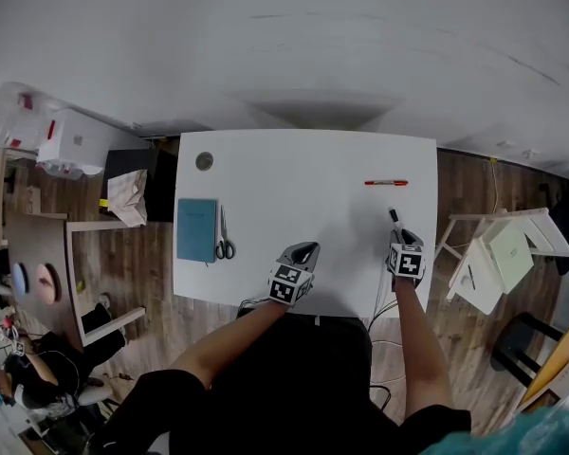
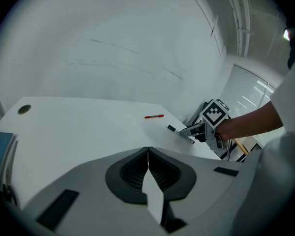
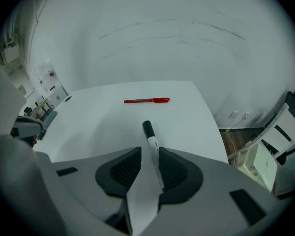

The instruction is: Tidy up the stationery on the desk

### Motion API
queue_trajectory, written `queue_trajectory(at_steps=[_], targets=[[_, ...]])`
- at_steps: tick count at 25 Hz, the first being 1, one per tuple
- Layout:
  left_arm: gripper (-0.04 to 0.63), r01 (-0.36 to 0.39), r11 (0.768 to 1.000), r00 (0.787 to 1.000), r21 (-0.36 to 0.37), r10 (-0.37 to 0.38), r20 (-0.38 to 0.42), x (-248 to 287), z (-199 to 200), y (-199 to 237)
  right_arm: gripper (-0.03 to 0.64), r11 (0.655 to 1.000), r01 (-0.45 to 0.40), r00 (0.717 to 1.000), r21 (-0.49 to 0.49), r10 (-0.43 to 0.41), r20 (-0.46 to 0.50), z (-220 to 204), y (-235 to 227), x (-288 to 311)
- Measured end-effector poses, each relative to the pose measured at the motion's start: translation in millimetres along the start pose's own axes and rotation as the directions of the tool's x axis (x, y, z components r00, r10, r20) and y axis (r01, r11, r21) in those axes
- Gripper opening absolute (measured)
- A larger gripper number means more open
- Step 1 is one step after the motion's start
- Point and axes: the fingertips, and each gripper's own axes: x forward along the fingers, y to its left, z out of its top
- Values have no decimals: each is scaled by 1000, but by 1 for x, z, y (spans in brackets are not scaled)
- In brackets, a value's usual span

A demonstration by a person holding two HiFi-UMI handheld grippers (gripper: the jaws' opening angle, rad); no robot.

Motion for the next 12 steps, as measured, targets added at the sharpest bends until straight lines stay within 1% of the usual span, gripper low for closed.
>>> queue_trajectory(at_steps=[4,7,9,12], targets=[[14,-12,1000,1000,-10,12,-12,-2,-5,5,103,1000,13,1000,-26,-14,-26,1,-9,7],[14,-17,1000,1000,-16,17,-15,-3,-7,9,103,1000,8,998,-6,-8,-55,-5,-13,13],[14,-20,1000,1000,-21,19,-10,-4,-6,11,103,1000,9,998,11,-9,-60,-6,-15,15],[14,-24,999,1000,-29,24,-5,-7,-6,16,97,1000,6,998,6,-5,-60,-5,-12,16]])
